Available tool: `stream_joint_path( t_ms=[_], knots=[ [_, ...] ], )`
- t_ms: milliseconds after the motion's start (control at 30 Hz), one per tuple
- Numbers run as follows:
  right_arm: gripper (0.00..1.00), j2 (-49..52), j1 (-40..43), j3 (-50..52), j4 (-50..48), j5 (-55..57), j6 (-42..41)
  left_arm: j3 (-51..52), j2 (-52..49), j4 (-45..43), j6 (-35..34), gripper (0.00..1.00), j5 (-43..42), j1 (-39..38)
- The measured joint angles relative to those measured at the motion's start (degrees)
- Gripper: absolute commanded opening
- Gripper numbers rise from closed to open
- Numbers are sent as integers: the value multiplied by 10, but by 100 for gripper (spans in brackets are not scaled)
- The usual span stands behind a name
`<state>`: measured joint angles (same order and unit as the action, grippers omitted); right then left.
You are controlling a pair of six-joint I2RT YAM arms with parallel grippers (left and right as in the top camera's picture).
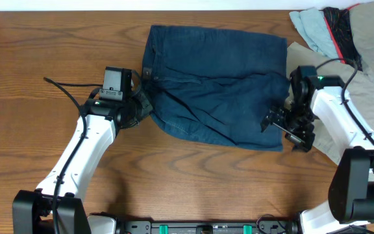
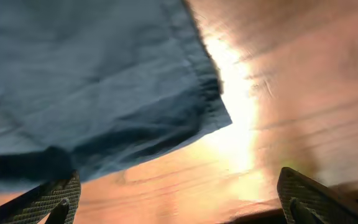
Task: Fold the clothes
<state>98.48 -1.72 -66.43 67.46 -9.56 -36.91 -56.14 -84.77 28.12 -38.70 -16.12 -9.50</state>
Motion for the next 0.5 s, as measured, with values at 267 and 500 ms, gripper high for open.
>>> stream_joint_path(
  t_ms=[267, 500],
  knots=[
    [82, 0, 0, 92, -110, 4, -75, 0, 0, 16, 12, 7, 0, 0],
    [42, -2, 0, 148, -200, 9, -120, 0, 0, 17, 12, 6, 0, 0]
  ],
)
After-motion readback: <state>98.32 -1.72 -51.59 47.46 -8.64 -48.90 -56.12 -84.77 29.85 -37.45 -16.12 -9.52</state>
